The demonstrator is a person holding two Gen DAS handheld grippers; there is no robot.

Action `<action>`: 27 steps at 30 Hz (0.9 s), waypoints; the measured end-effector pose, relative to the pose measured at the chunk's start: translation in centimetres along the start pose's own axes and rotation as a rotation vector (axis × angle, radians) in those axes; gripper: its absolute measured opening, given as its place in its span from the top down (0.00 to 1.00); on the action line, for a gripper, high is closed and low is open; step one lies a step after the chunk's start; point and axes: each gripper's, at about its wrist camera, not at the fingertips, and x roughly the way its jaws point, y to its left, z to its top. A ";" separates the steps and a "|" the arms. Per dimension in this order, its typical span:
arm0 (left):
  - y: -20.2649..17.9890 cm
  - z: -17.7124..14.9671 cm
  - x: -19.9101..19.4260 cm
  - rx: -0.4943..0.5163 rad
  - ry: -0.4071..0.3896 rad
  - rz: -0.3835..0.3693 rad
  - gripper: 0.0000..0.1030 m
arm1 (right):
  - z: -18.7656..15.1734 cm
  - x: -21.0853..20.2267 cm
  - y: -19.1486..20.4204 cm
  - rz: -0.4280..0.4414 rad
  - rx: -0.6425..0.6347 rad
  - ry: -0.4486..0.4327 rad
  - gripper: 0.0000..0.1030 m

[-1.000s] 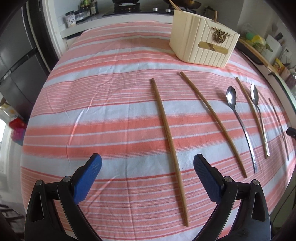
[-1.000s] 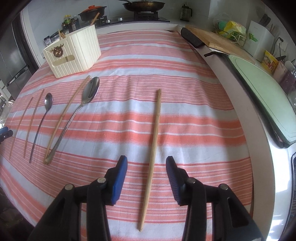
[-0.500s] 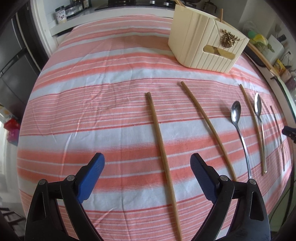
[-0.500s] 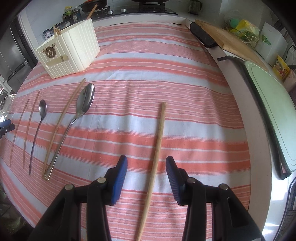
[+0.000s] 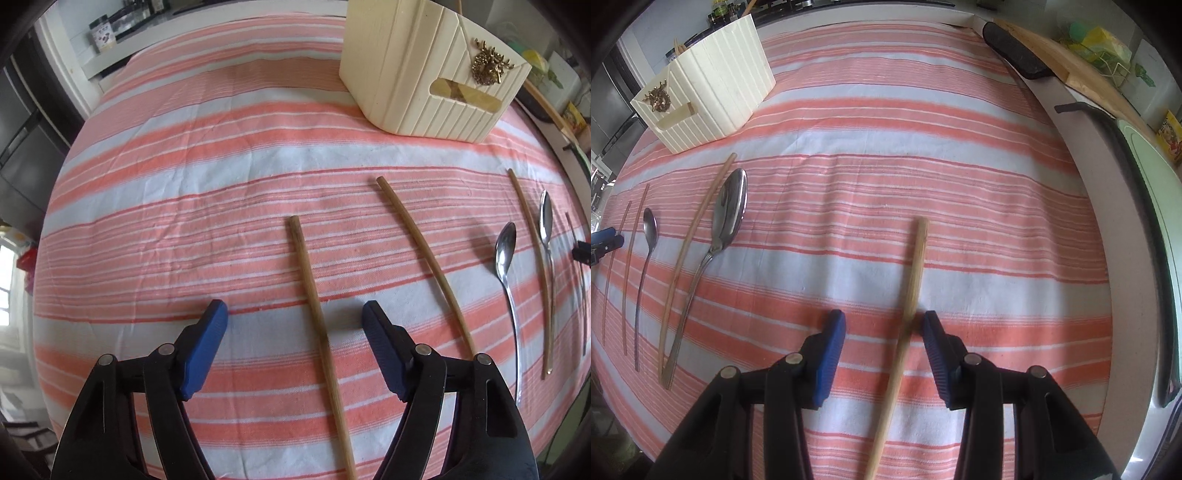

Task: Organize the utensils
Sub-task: 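Close the left tool on another chopstick while the right tool regrips its chopstick, then lift both held chopsticks and lower them into the cream box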

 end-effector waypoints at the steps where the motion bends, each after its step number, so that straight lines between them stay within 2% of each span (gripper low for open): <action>1: -0.1 0.4 0.1 0.005 0.000 -0.007 0.31 | 0.7 0.3 -0.1 0.002 0.003 0.004 0.58; 2: -0.2 0.8 0.1 0.004 0.000 -0.017 0.33 | 1.3 0.5 -0.2 0.006 0.010 0.005 0.58; 3: -0.2 1.2 0.2 0.001 -0.001 -0.013 0.42 | 2.0 0.6 -0.4 0.009 0.020 0.005 0.58; 5: -0.2 1.9 0.2 -0.001 -0.003 -0.010 0.67 | 3.2 1.0 -0.8 0.008 0.040 0.010 0.64; 6: -0.1 2.2 0.2 -0.005 -0.004 -0.020 0.75 | 3.8 1.2 -0.9 0.008 0.047 0.011 0.69; 7: -0.1 2.3 0.2 -0.010 -0.007 -0.019 0.87 | 4.2 1.2 -1.0 0.000 0.048 0.014 0.74; 8: 0.0 2.4 0.2 -0.014 -0.013 -0.009 0.93 | 4.5 1.3 -1.0 -0.008 0.046 0.013 0.87; 9: 0.1 2.5 0.2 -0.022 -0.019 -0.010 0.93 | 4.7 1.5 -1.1 -0.015 0.047 0.014 0.92; 12: 0.9 2.4 -0.6 -0.070 -0.050 -0.046 0.96 | 5.0 1.2 -1.3 -0.003 0.077 -0.008 0.93; 15: 1.4 1.8 -3.5 -0.091 -0.135 -0.067 0.96 | 4.8 -0.9 -1.3 0.035 0.104 -0.084 0.93; 20: 1.3 1.0 -10.8 -0.085 -0.298 -0.096 0.96 | 3.8 -7.4 0.7 0.062 0.062 -0.234 0.93; 27: 0.9 -1.9 -20.4 -0.053 -0.510 -0.150 0.96 | 0.0 -17.2 4.3 0.095 -0.020 -0.447 0.93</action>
